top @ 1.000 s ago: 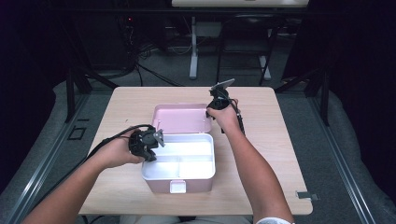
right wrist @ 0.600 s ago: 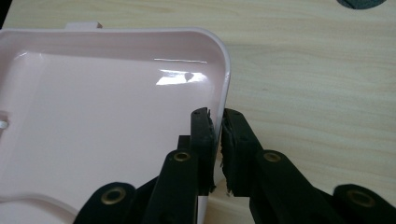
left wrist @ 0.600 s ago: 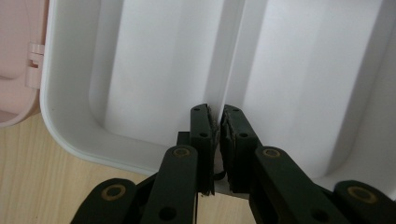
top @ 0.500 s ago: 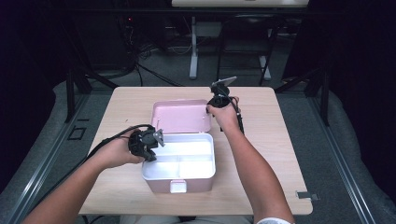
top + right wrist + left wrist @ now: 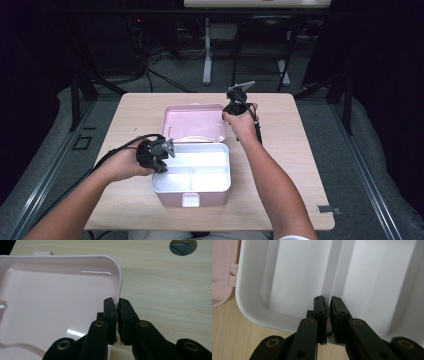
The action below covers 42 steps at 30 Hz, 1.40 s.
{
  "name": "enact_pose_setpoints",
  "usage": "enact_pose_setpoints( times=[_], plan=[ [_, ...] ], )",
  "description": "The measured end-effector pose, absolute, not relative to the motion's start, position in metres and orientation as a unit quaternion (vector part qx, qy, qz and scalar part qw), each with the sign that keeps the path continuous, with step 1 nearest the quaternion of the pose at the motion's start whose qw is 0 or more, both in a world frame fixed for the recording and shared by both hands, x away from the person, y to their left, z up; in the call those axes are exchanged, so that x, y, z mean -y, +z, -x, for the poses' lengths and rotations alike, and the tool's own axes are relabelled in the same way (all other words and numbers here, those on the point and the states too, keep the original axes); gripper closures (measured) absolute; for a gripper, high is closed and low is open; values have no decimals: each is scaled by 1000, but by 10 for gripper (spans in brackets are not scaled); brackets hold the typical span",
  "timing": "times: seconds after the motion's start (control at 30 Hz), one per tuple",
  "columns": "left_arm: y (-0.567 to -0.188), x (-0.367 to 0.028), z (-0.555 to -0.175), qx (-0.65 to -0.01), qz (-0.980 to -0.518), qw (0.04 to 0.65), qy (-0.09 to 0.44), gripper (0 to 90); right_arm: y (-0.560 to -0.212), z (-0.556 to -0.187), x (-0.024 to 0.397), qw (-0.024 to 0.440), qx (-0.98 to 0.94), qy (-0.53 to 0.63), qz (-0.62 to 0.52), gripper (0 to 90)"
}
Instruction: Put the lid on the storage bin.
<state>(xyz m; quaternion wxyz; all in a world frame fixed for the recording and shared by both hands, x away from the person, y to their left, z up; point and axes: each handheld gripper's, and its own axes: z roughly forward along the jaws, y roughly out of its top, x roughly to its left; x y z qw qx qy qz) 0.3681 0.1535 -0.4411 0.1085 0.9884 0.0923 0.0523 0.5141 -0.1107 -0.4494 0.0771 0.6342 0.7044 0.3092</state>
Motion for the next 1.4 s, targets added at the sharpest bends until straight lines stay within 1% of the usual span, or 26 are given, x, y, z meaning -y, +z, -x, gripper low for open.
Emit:
enact_pose_setpoints(
  times=[0.17,0.3,0.53,0.8,0.9,1.2,1.4],
  plan=[
    [-441,-154,-368,-103,-987,116,53,818,-445,-508,117,79,-701,319,-633,858],
    [-440,-156,-369,-111,-985,123,54,760,-443,-505,119,84,-698,331,-630,859],
    [-430,-166,-372,-141,-976,162,43,703,-440,-503,119,85,-694,336,-631,861],
    [-421,-180,-378,-172,-963,200,52,696,-438,-500,119,92,-690,344,-630,864],
    [-421,-184,-383,-197,-956,211,56,672,-437,-499,119,92,-687,348,-631,864],
    [-428,-201,-404,-284,-919,268,50,691,-436,-498,120,93,-687,352,-629,864],
    [-426,-213,-423,-346,-885,305,67,695,-436,-497,120,94,-686,354,-628,864]
  ],
)
